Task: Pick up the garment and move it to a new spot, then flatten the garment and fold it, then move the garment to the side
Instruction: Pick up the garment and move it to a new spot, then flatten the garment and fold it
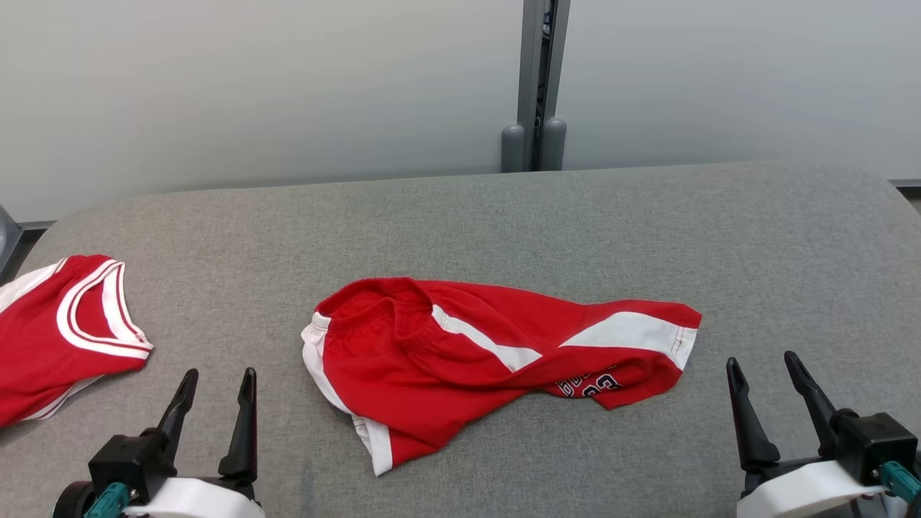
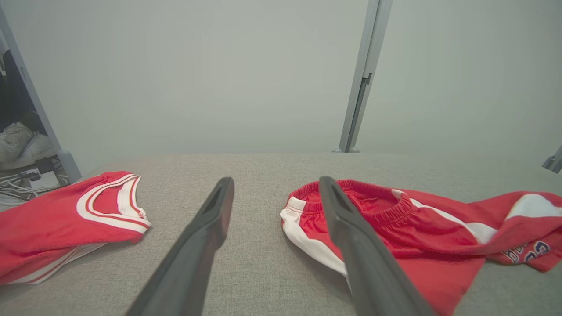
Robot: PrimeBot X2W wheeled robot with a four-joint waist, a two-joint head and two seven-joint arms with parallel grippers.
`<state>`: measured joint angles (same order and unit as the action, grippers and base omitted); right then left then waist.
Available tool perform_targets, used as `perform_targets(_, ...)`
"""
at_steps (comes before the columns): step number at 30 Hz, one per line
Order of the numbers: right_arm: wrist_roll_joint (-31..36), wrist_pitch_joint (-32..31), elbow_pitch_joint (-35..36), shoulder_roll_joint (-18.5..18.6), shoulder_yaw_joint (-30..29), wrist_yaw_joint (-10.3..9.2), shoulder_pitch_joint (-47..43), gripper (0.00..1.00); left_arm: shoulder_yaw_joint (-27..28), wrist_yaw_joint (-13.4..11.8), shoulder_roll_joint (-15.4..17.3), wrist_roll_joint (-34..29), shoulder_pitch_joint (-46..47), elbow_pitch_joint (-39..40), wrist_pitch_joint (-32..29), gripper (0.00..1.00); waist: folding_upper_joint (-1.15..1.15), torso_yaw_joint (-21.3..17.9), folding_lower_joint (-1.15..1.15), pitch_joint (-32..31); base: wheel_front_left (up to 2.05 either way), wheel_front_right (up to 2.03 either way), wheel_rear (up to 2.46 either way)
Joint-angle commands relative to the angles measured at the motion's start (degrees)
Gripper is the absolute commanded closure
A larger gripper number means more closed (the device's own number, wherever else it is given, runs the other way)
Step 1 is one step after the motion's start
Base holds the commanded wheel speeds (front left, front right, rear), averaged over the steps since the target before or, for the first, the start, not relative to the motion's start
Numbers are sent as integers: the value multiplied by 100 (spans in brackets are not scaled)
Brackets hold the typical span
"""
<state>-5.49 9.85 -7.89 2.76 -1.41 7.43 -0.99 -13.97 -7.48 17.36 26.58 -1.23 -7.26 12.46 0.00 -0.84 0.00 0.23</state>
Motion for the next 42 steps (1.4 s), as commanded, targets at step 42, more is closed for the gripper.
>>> perform_targets(42, -158, -190, 393, 31, -27, 11, -1, 0, -437, 46, 31, 26, 827, 479, -739, 0, 0, -106, 0, 357, 0, 0, 0)
